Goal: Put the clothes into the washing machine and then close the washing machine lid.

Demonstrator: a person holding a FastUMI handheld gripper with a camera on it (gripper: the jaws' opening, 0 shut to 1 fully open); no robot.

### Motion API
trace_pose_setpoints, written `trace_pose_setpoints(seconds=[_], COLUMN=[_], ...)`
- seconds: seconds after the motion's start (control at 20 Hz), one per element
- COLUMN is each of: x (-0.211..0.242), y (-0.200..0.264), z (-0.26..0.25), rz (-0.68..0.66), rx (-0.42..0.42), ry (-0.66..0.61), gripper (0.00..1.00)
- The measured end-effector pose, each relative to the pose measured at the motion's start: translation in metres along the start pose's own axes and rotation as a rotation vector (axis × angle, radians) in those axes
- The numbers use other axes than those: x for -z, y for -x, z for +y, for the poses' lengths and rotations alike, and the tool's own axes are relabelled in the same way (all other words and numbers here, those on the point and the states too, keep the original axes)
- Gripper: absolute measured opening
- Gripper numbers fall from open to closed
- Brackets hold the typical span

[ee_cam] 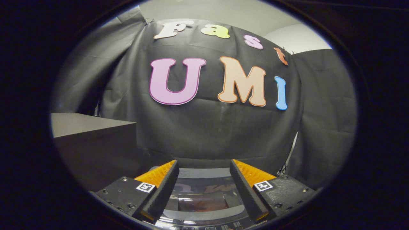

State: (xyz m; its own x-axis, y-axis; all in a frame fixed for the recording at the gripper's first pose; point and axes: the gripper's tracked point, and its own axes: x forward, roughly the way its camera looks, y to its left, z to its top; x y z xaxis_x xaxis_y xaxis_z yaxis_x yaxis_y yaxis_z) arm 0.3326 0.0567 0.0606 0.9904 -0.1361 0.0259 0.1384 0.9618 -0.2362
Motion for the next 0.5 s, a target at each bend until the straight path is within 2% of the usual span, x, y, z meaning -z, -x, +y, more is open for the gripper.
trace_pose_setpoints(seconds=[0.5], x=[-0.012], y=[0.054], z=[0.014], rz=[0.035], rx=[-0.029], ry=[-0.016], gripper=[0.97])
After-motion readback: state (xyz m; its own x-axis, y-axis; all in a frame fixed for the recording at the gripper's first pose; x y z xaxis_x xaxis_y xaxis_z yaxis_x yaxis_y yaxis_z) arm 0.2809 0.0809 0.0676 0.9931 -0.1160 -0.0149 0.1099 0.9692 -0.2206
